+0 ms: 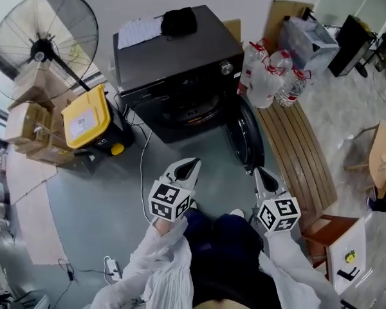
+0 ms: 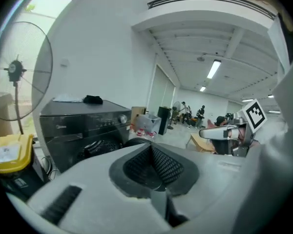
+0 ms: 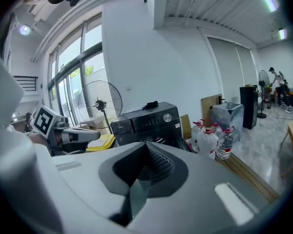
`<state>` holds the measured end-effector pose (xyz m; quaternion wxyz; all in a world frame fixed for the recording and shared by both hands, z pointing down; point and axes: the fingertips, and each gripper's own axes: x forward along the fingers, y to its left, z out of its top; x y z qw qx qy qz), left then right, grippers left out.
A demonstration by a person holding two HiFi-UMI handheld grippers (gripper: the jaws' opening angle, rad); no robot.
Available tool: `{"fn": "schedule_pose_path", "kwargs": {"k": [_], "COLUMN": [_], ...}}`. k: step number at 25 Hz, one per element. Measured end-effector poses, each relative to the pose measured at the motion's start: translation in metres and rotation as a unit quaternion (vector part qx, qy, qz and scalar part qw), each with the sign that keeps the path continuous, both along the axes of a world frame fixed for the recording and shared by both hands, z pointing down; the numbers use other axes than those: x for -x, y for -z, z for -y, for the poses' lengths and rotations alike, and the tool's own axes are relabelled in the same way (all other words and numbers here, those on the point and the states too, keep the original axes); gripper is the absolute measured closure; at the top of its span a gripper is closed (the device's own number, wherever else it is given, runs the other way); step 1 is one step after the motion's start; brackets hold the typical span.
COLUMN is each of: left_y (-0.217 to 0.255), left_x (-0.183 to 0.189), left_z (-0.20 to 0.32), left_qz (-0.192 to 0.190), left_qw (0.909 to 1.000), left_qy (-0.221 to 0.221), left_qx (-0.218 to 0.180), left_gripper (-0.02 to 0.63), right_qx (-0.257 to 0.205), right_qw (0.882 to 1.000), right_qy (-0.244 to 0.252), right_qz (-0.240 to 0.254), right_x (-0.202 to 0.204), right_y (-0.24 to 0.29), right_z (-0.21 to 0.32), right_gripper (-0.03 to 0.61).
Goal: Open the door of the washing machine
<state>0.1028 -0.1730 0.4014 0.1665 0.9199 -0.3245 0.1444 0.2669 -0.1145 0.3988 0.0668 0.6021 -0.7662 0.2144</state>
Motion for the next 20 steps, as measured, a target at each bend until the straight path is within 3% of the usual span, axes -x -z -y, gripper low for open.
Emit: {"fn": "schedule_pose_path", "kwargs": {"k": [8, 20], "left_y": [0.007, 0.002], "left_x": [0.098, 0.143], "left_z": [-0.007, -0.008], "left_qz": [0.002, -0.007], "left_qw": [0.9967, 0.9970], "left_qy": [0.078, 0.072], "left_qx": [-0.024, -0.028], "left_gripper": [0.614, 0.613], "right_qx": [-0.018, -0.016], "right_qw": [0.999, 0.999], "right_qy": [0.045, 0.043], "right_qz": [-0.011, -0.018], "right_x": [0.074, 0.121], "right_y": [0.007, 0.008], "right_z": [0.013, 0.014], "right_gripper": [0.569, 0.569]}}
